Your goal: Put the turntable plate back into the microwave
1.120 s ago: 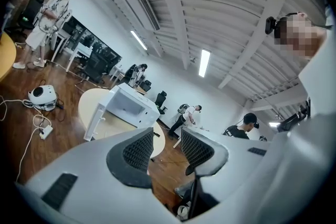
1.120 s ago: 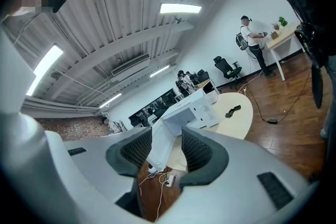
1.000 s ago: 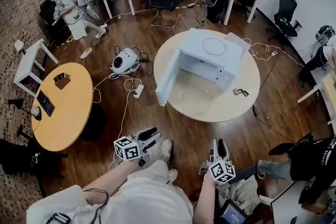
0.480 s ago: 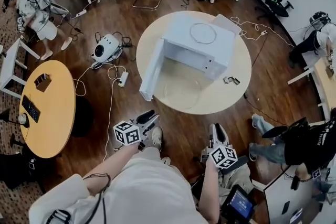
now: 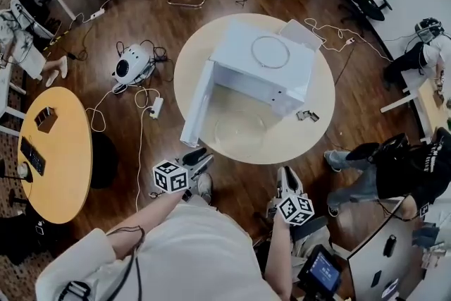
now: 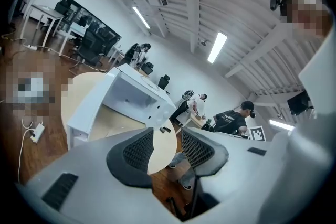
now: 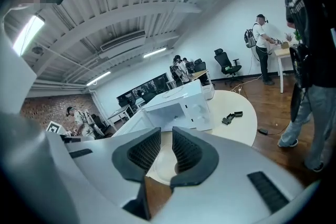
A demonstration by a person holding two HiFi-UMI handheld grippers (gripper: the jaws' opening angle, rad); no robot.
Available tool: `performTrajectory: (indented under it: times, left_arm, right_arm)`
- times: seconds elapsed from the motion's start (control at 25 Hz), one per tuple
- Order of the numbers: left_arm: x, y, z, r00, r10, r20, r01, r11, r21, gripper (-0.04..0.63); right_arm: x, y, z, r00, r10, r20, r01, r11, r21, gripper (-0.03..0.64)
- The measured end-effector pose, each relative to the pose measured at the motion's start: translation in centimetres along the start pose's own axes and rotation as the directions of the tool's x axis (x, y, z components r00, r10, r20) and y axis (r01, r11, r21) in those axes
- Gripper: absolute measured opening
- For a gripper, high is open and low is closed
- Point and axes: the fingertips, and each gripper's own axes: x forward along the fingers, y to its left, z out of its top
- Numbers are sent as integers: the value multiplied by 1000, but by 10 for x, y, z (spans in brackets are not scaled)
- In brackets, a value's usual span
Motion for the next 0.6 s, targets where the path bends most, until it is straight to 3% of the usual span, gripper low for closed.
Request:
performTrajectory:
  times: [0.32,0.6]
  left_arm:
    - [23,16,18,998,-44,-34,44,999,13,156]
    - [32,23,14,999,-1,-43,2,1000,28,156]
  right_arm:
    - [44,-4,-1,999,-22,-27,21,999,-41,77]
    - [74,-10,-7,997,-13,-79,7,997,-79,77]
